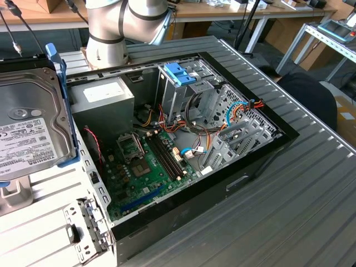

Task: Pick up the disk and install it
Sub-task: 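Pick up the disk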

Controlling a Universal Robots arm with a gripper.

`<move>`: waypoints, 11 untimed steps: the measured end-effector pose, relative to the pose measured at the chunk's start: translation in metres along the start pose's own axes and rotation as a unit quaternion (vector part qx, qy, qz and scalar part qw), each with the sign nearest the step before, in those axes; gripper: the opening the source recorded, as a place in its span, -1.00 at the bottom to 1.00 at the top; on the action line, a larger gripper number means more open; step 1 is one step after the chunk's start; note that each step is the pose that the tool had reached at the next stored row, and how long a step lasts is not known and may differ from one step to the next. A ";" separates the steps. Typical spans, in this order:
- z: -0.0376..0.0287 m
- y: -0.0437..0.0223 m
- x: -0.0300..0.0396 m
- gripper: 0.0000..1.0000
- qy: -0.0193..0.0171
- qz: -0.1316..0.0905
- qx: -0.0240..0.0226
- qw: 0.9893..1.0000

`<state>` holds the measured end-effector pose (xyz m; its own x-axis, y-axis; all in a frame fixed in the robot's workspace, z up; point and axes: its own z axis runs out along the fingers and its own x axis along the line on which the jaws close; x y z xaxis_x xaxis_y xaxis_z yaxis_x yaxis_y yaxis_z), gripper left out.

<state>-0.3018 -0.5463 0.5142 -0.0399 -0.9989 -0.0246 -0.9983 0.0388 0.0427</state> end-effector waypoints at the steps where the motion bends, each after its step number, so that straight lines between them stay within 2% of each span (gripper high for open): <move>1: 0.0000 -0.0001 0.0001 -0.26 0.000 0.000 0.000 1.000; 11: -0.0001 -0.0017 0.0014 -0.26 0.000 0.000 0.000 1.000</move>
<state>-0.3001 -0.5478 0.5142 -0.0399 -0.9989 -0.0246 -0.9983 0.0388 0.0427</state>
